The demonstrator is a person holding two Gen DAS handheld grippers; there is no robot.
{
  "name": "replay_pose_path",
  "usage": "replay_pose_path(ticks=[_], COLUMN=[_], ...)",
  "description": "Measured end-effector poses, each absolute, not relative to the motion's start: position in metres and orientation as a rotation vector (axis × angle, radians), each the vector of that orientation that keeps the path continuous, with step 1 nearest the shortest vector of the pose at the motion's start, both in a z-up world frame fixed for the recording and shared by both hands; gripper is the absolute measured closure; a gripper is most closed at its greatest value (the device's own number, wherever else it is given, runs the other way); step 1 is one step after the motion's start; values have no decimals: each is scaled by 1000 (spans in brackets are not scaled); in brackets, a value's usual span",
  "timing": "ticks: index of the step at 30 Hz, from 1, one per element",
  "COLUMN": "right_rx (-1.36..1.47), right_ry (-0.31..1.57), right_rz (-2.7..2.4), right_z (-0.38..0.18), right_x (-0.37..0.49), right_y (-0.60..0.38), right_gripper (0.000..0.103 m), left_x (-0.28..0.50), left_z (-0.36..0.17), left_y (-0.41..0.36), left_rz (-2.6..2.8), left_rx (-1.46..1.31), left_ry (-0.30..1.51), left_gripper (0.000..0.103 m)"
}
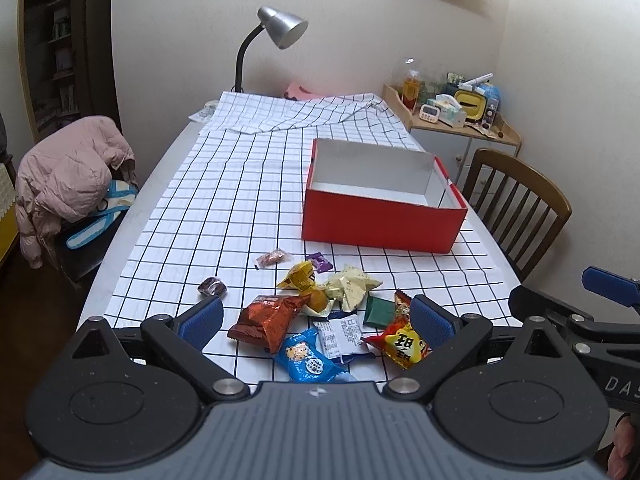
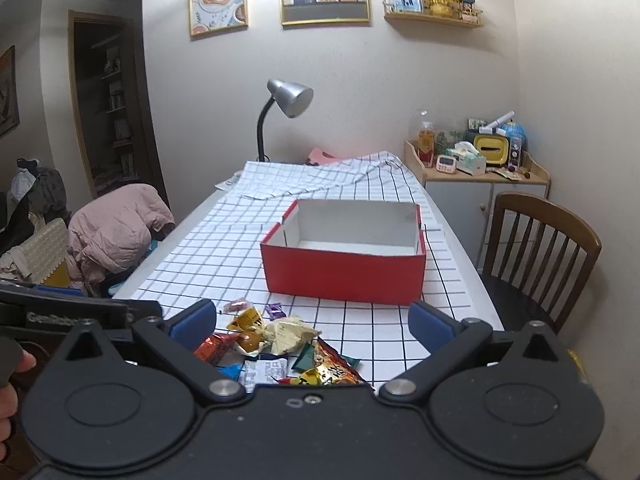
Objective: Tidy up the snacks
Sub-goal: 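Grasp the red Oreo bag with the left tool while the right tool grasps the yellow chip bag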
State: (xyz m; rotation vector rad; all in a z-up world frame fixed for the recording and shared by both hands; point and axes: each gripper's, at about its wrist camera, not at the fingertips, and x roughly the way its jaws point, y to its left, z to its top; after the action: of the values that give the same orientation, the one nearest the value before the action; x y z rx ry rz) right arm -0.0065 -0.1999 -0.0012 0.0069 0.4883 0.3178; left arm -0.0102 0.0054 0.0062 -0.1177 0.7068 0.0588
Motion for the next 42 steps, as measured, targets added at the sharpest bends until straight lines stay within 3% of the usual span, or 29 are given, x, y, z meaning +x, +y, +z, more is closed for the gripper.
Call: replay_pose_path(ticks=[22, 36, 42], right_rx=[41, 388, 463], right_ry=[860, 1131, 1169], right_rz=[318, 88, 46], right_z=[-94, -144, -154], right_x=[80, 135, 148], right_y=[-198, -199, -196], right_gripper=[6, 8, 17], left_x=[95, 170, 177], left_z=[-75, -142, -153], left_y=[76, 96, 97], left_rz=[38, 14, 10], left_rx=[-212, -288, -309], left_ry=[1000, 1244, 1281], left_gripper=[4, 4, 14])
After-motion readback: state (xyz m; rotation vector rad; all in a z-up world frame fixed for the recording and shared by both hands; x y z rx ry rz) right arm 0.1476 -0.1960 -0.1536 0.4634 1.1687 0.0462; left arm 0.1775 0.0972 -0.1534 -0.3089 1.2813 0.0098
